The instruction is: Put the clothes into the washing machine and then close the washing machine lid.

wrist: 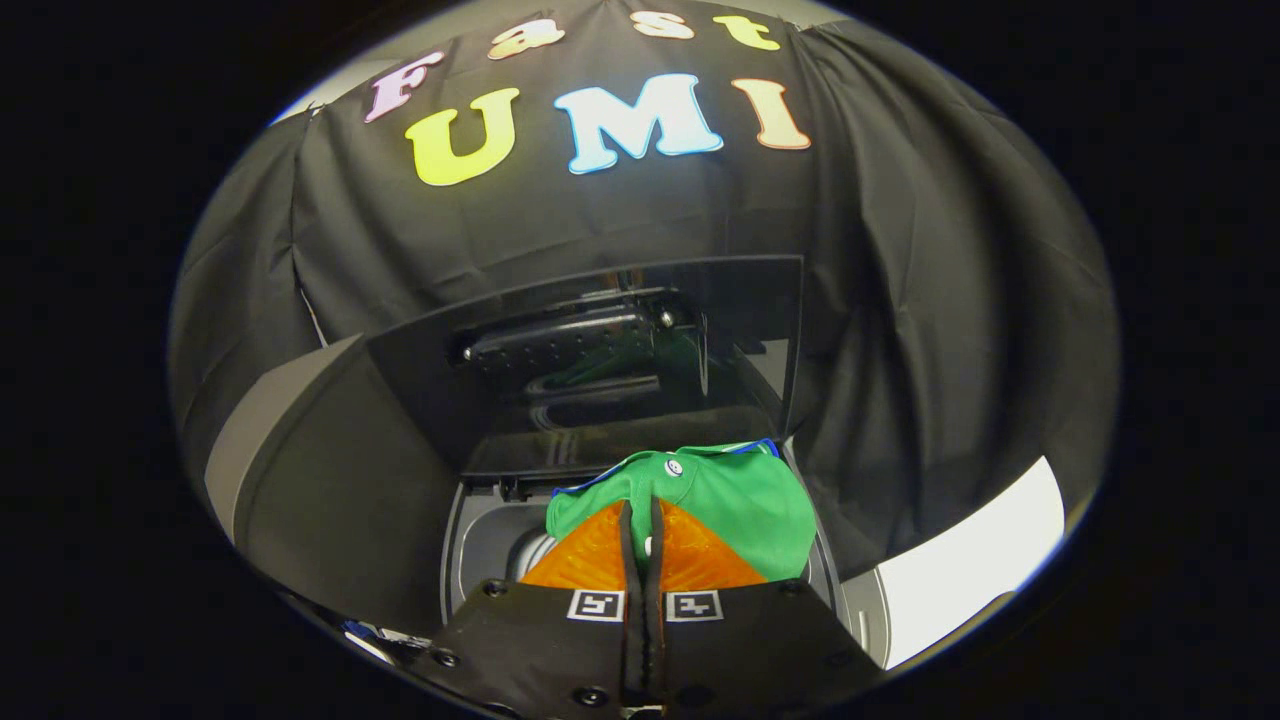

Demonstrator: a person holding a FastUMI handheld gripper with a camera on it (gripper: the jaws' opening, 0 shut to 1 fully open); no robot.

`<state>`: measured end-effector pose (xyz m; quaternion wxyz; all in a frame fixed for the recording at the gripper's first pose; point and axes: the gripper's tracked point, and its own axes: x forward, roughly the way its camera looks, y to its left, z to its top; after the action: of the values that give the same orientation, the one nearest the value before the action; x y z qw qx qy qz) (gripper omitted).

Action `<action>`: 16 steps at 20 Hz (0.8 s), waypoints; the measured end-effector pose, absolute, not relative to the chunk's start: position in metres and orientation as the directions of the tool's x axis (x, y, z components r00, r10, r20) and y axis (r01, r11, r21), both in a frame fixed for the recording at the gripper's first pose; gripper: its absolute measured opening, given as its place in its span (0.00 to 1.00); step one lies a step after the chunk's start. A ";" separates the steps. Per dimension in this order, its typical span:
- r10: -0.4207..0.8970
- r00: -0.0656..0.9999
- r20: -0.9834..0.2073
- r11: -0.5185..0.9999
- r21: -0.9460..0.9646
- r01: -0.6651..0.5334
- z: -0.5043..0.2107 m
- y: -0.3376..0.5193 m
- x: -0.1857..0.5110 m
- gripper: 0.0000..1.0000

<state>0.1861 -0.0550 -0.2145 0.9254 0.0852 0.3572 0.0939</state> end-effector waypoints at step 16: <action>0.199 0.672 -0.713 0.978 0.184 -0.095 -0.253 -0.049 0.167 0.23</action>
<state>0.1671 -0.0494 -0.2529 0.9120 0.0661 0.3967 0.0806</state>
